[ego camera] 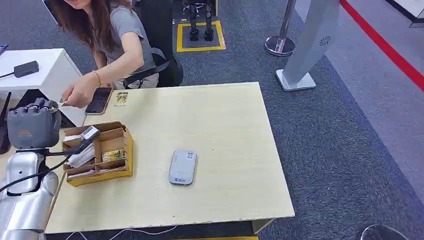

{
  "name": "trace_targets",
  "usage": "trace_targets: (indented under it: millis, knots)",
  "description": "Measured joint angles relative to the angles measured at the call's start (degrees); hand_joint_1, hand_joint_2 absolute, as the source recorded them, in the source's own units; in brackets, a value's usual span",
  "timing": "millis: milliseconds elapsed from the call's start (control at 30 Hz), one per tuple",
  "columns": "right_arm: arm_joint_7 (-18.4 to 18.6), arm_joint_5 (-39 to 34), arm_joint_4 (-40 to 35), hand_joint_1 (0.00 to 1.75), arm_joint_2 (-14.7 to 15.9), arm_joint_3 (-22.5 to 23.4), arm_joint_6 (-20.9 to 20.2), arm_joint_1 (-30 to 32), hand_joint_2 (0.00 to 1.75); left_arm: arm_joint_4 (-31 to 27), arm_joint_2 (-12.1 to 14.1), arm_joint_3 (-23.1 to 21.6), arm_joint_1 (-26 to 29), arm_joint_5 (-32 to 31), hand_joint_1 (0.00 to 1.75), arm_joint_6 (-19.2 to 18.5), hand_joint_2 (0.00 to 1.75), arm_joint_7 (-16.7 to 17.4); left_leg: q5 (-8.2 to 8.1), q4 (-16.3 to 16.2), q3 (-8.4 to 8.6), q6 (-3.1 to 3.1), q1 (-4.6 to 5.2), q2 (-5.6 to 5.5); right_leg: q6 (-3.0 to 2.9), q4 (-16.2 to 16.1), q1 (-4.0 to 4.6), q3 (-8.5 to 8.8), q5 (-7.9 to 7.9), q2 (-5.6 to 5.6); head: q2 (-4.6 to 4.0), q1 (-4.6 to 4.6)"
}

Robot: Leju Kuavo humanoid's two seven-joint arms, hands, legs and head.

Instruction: Pass the card to the sensor for recognition and then transmit it.

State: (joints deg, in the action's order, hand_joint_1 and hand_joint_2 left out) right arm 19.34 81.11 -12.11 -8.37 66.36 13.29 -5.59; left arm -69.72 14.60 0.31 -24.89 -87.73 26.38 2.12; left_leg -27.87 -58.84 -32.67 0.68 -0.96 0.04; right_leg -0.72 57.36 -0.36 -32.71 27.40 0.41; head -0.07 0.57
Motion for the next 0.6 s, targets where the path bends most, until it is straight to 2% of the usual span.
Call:
trace_targets:
  millis: [600]
  knots:
    - [-0.02, -0.88, 0.00, 0.00, 0.00, 0.00, 0.00, -0.01, 0.00, 0.22, -1.79, -2.12, 0.22, 0.18, 0.00, 0.52, 1.75, 0.00, 0.00, 0.00, -0.01, 0.00, 0.00, -0.01, 0.00, 0.00, 0.00, 0.00, 0.00, -0.01, 0.00, 0.02]
